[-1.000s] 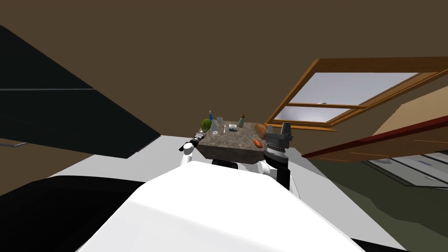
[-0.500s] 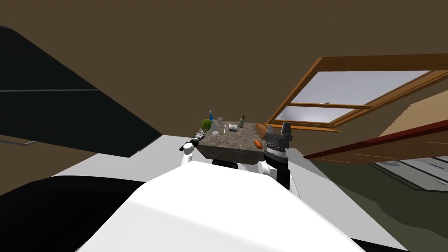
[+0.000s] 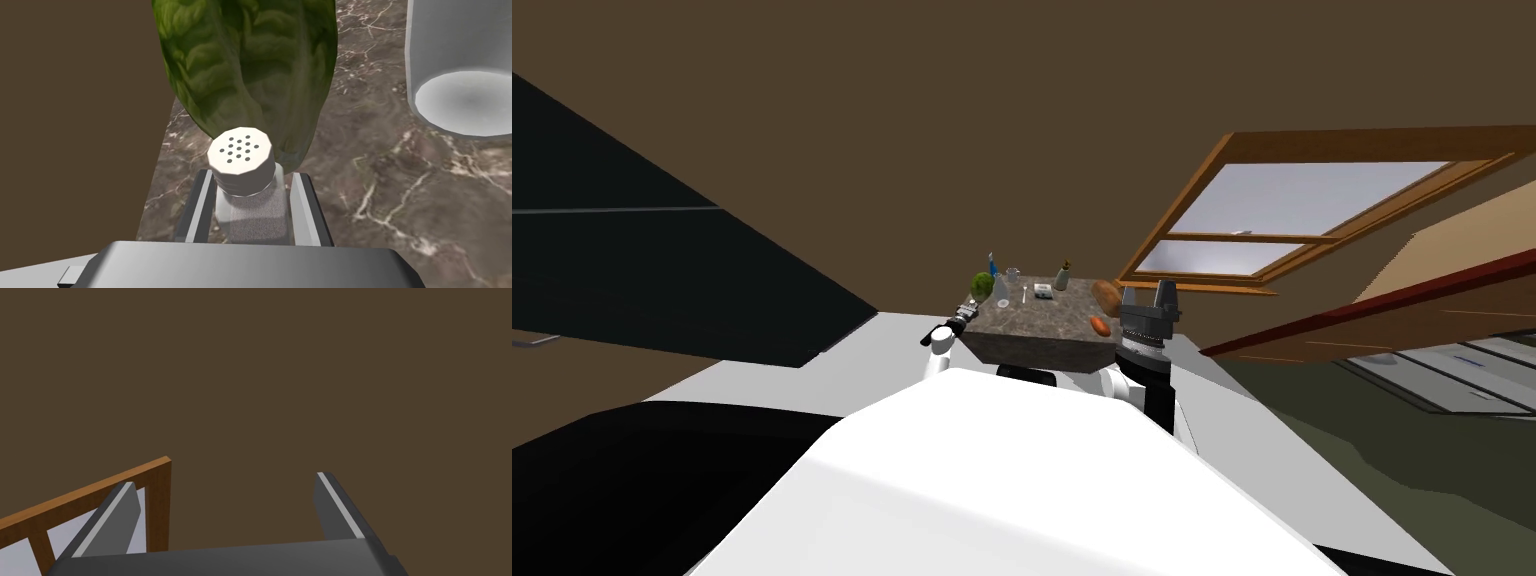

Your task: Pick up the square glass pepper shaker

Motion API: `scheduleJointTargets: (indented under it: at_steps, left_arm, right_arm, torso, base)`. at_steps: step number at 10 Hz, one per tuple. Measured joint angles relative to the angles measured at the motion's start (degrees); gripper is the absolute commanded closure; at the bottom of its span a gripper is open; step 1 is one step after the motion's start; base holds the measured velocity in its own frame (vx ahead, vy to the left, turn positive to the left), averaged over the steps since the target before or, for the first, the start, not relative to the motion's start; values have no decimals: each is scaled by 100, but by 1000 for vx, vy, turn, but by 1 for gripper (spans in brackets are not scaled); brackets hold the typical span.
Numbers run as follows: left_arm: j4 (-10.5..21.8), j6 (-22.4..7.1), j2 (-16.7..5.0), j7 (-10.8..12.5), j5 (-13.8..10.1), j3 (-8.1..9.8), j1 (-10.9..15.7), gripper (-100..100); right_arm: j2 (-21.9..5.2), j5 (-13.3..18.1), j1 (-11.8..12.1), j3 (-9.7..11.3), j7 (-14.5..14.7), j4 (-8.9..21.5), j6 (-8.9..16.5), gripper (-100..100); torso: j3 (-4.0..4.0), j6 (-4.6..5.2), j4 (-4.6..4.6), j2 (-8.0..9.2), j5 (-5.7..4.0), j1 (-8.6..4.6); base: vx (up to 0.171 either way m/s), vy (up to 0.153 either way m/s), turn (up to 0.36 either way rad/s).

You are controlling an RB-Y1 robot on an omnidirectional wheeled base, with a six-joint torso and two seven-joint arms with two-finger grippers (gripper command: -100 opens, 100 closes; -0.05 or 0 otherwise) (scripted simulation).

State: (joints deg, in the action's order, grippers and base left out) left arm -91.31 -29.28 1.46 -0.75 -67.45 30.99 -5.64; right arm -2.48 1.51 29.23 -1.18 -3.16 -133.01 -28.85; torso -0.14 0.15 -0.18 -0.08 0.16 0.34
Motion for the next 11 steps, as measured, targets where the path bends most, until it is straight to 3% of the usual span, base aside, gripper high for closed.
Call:
scheduleJointTargets:
  at_steps: [3,7,11]
  left_arm:
    - [-85,300,-115,480,382,-180,-167,100]
    - [-129,716,-359,1114,671,-392,-402,100]
    - [-213,975,-450,1726,1037,-510,-539,100]
  right_arm:
    - [0,0,0,0,0,0,0,0]
    - [0,0,-1,0,0,0,0,0]
    - [0,0,0,0,0,0,0,0]
  torso:
    - [-12,-12,-13,-10,8,28]
    - [-21,-20,-24,-18,16,45]
    - [-28,-20,-25,-32,16,37]
  base:
    - [-31,43,-122]
    - [-32,36,-130]
    - [-26,9,-129]
